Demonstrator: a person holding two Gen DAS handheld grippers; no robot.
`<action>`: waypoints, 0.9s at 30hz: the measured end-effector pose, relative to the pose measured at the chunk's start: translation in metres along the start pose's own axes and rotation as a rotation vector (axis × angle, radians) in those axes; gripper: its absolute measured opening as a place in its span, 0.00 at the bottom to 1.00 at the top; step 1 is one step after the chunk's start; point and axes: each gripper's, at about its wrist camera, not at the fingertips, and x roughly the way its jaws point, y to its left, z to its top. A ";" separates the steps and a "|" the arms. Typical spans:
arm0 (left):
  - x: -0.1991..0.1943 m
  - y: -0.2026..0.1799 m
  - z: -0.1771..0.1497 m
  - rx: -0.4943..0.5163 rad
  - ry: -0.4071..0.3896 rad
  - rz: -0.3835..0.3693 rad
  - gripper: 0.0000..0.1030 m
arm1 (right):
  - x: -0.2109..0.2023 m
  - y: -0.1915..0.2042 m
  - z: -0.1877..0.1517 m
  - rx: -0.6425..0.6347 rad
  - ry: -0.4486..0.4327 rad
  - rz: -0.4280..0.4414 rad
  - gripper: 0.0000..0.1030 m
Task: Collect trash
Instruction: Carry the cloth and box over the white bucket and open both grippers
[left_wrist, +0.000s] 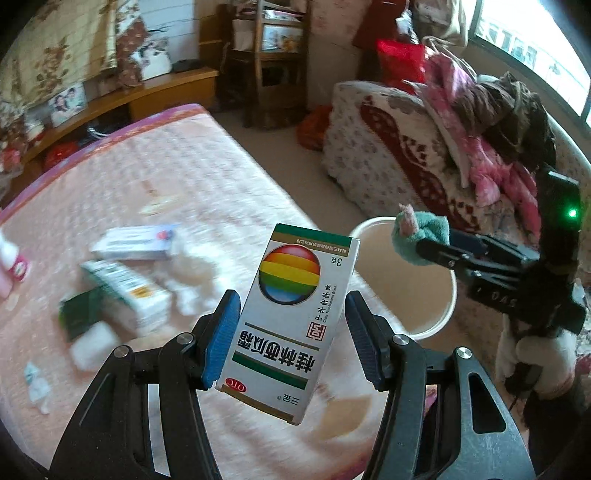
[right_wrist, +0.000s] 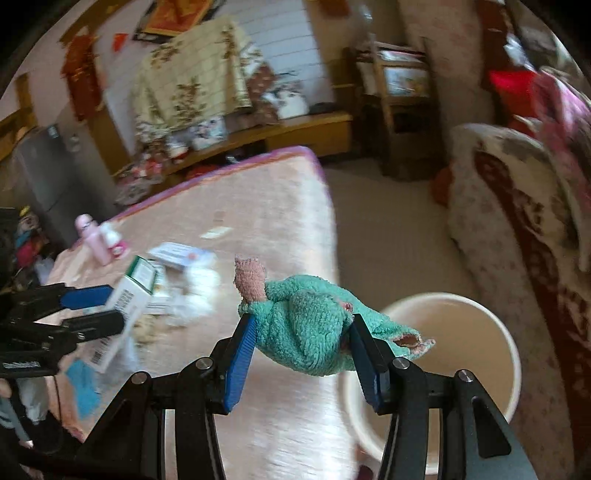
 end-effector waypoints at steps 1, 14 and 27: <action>0.006 -0.009 0.004 0.004 0.002 -0.007 0.56 | -0.002 -0.012 -0.002 0.019 0.004 -0.017 0.48; 0.076 -0.080 0.026 -0.020 0.027 -0.093 0.56 | 0.014 -0.103 -0.032 0.154 0.061 -0.162 0.48; 0.104 -0.081 0.021 -0.122 0.081 -0.240 0.59 | 0.019 -0.116 -0.048 0.194 0.065 -0.243 0.71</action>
